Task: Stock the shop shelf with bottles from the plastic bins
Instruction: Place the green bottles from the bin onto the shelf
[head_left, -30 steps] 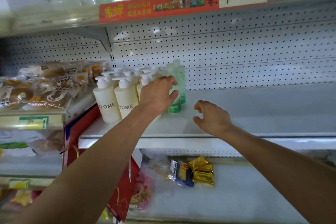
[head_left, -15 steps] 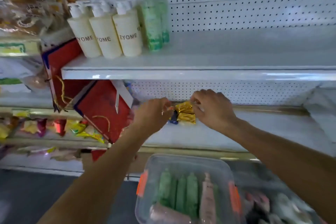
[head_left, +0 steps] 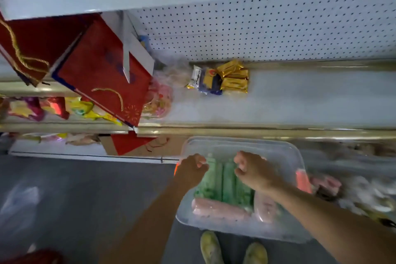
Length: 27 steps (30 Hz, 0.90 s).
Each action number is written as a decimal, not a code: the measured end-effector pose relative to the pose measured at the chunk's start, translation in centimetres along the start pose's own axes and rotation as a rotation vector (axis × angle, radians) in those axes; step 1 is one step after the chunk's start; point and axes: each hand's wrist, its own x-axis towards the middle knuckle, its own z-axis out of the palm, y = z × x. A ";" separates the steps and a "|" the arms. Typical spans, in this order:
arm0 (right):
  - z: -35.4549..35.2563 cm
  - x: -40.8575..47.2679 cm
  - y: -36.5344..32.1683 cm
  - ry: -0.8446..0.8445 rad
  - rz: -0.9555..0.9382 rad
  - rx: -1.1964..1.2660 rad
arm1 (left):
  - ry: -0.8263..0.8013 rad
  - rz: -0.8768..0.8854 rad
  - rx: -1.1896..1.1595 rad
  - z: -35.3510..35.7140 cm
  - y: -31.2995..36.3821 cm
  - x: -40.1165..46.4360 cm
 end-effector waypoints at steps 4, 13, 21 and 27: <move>6.8 2.5 1.3 -0.151 0.109 0.159 | -0.130 -0.144 -0.079 4.4 -4.1 3.1; 17.3 7.0 1.0 -0.257 0.288 0.318 | -0.160 -0.294 -0.269 9.7 -7.9 9.8; 19.6 8.5 -0.9 -0.242 0.435 0.321 | -0.201 -0.425 -0.323 11.1 -7.5 12.4; 18.3 7.5 -1.4 -0.220 0.425 0.368 | -0.189 -0.464 -0.399 10.4 -7.0 12.0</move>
